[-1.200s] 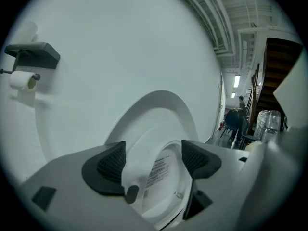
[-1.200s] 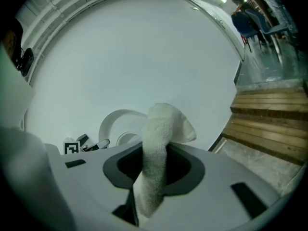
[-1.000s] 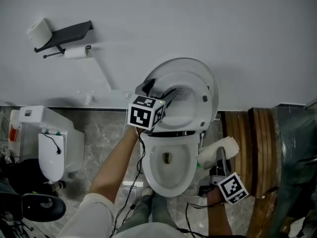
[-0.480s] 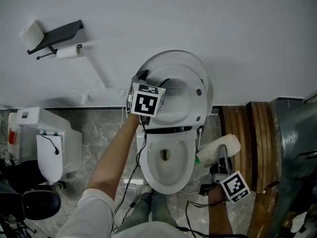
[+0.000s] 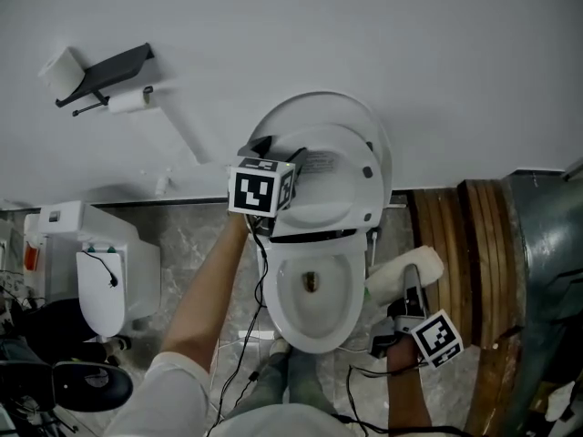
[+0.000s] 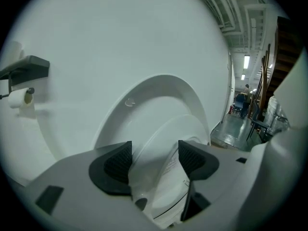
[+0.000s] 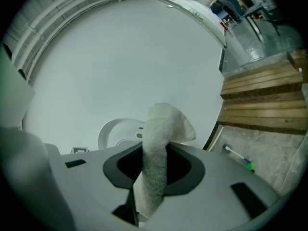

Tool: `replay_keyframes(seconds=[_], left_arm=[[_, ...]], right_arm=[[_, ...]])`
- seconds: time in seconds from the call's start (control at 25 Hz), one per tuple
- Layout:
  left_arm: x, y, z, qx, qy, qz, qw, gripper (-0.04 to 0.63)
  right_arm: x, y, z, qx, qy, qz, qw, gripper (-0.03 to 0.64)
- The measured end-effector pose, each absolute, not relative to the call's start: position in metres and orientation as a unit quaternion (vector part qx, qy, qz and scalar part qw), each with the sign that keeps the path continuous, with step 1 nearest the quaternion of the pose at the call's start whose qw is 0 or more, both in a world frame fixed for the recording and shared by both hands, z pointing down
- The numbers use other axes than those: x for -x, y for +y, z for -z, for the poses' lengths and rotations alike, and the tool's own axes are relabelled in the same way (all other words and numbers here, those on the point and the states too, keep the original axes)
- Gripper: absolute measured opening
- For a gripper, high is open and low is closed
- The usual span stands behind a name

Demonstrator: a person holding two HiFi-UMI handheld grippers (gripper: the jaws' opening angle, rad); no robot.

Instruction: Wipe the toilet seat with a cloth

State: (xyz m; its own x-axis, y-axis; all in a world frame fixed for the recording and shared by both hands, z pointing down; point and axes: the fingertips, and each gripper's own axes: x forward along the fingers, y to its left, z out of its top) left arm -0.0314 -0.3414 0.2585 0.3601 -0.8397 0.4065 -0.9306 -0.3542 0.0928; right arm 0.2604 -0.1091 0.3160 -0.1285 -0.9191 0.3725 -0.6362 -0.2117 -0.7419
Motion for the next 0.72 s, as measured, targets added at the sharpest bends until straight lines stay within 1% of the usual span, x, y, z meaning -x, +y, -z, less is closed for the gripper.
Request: replay_keyframes(seconds=[0.28, 0.32, 0.36, 0.4, 0.56, 0.72], left_arm=[[0.027, -0.315, -0.254, -0.81, -0.542, -0.15, 0.167, 0.321], [0.027, -0.31, -0.252, -0.81, -0.541, -0.147, 0.171, 0.314], [0.027, -0.304, -0.251, -0.811, -0.539, -0.143, 0.174, 0.287], [0.027, -0.297, -0.25, -0.813, -0.536, -0.141, 0.177, 0.285], [0.021, -0.265, -0.249, -0.823, -0.516, -0.146, 0.186, 0.276], [0.016, -0.235, -0.25, -0.83, -0.503, -0.147, 0.191, 0.275]], right_arm=[[-0.259, -0.105, -0.295, 0.635, 0.617, 0.431, 0.171, 0.1], [-0.257, -0.107, -0.29, 0.625, 0.631, 0.423, 0.18, 0.1], [-0.256, -0.107, -0.285, 0.617, 0.642, 0.415, 0.186, 0.1], [-0.255, -0.106, -0.283, 0.614, 0.648, 0.409, 0.186, 0.1], [-0.253, -0.089, -0.278, 0.618, 0.655, 0.398, 0.173, 0.1], [-0.248, -0.065, -0.281, 0.631, 0.635, 0.42, 0.151, 0.1]])
